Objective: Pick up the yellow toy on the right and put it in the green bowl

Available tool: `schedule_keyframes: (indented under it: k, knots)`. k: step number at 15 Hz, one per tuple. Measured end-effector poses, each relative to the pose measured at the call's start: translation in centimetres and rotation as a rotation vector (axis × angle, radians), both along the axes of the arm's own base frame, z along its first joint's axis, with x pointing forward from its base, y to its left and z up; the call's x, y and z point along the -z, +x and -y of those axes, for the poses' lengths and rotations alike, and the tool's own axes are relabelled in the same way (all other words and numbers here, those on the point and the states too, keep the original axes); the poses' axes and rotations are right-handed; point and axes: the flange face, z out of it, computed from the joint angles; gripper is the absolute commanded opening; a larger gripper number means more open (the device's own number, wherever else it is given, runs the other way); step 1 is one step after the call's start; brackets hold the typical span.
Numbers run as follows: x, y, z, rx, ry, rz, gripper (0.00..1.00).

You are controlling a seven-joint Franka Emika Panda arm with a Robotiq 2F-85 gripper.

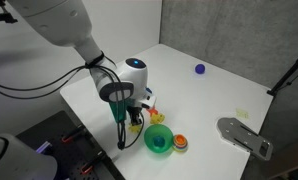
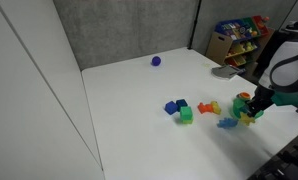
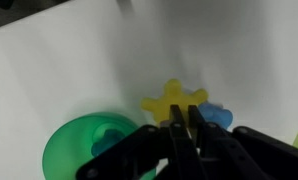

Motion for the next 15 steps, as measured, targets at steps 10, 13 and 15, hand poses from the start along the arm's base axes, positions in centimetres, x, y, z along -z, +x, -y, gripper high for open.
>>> schedule_keyframes:
  k: [10,13,15]
  knots:
    - [-6.2,2.0,5.7,0.145,-0.105,0.129,0.44]
    - [-6.9,2.1,7.1,0.188,-0.114,0.145,0.69]
    - [-7.3,2.2,7.2,0.199,-0.115,0.151,0.84]
